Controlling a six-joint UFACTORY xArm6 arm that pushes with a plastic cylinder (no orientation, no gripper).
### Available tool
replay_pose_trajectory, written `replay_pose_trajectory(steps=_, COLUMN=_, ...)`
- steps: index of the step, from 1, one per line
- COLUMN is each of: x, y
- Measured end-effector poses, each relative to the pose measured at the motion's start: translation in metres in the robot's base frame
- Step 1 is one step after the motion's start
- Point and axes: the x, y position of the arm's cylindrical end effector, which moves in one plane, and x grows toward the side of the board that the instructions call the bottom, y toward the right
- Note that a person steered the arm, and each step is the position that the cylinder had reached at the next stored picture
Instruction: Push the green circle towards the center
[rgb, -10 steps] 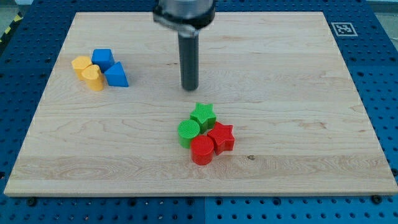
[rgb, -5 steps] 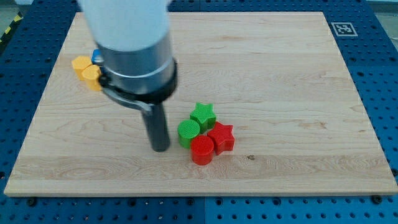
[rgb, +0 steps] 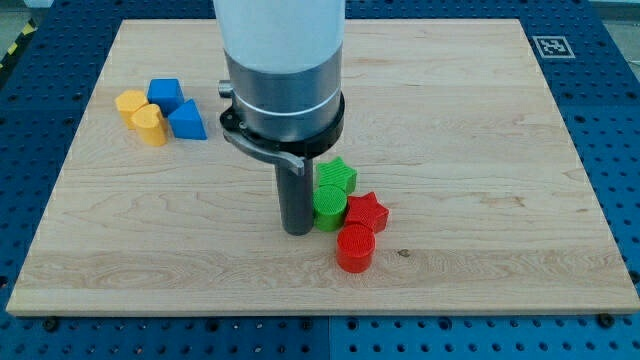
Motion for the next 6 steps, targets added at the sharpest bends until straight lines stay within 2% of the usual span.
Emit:
replay_pose_trajectory(steps=2, x=0.013, y=0.02)
replay_pose_trajectory(steps=6, x=-0.066, y=0.069)
